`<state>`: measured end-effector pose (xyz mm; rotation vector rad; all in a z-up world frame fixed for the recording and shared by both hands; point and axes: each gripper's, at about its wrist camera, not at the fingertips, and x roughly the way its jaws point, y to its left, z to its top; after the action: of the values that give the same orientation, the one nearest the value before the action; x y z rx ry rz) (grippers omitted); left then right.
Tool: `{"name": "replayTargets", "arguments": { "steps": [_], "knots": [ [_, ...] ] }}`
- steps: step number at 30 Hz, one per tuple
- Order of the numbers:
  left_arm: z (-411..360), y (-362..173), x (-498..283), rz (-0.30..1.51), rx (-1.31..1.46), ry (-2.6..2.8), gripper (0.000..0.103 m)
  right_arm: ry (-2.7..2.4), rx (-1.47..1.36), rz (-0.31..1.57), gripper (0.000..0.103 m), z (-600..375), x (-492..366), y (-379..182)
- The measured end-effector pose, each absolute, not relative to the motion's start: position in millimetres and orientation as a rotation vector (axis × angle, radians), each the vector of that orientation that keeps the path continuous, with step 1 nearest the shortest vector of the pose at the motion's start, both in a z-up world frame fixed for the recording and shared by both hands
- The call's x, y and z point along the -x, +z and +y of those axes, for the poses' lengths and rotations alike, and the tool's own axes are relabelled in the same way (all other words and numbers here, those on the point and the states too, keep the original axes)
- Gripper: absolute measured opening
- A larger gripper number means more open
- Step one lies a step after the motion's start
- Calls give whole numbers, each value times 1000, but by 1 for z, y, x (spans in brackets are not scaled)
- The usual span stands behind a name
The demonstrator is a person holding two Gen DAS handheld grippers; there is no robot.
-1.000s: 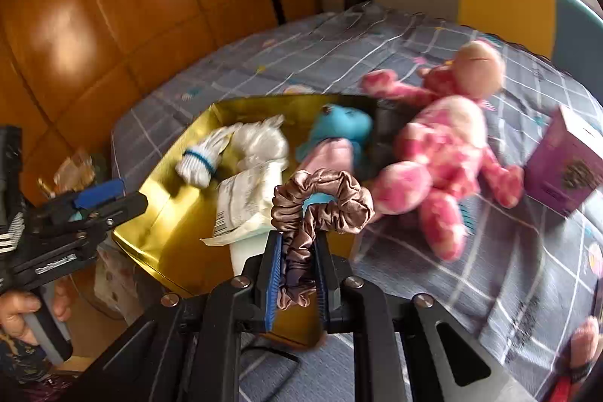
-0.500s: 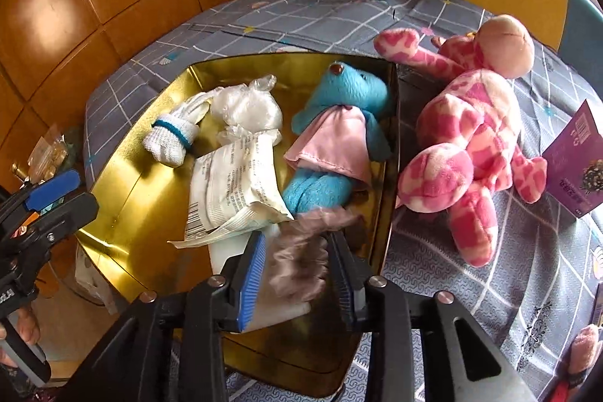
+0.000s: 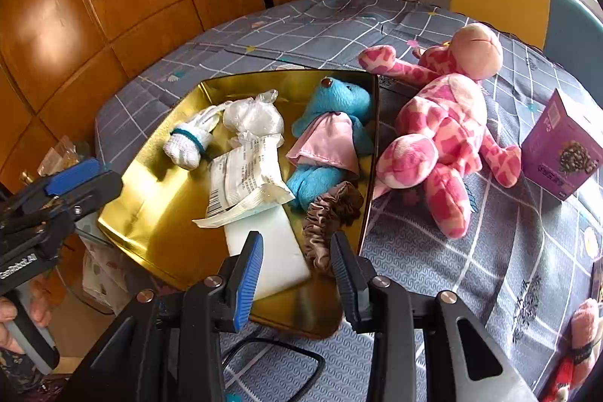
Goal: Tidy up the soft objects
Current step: 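Open the right tool to drop the scrunchie beside the bear, then move both tools back toward the pink towel and red sock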
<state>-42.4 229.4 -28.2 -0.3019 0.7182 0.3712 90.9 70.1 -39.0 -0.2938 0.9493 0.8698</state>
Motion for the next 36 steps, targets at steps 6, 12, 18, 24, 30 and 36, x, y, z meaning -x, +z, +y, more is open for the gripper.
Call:
{"name": "replayTargets", "arguments": {
  "steps": [6, 12, 18, 24, 30, 36],
  "knots": [
    [224, -26, 42, 719, 290, 358, 69, 887, 265, 938, 39, 53, -81, -28],
    [214, -26, 38, 727, 271, 337, 69, 871, 251, 925, 39, 26, -74, -21],
    [201, -24, 31, 738, 241, 300, 69, 798, 227, 925, 39, -14, -80, -19],
    [178, -21, 17, 750, 195, 240, 70, 671, 170, 924, 39, -71, -95, -19],
    [143, -18, -7, 767, 132, 133, 70, 485, 78, 930, 39, -148, -109, -21],
    [100, -14, -37, 788, 80, 1, 70, 209, -110, 920, 39, -245, -120, -22]
  ]
}}
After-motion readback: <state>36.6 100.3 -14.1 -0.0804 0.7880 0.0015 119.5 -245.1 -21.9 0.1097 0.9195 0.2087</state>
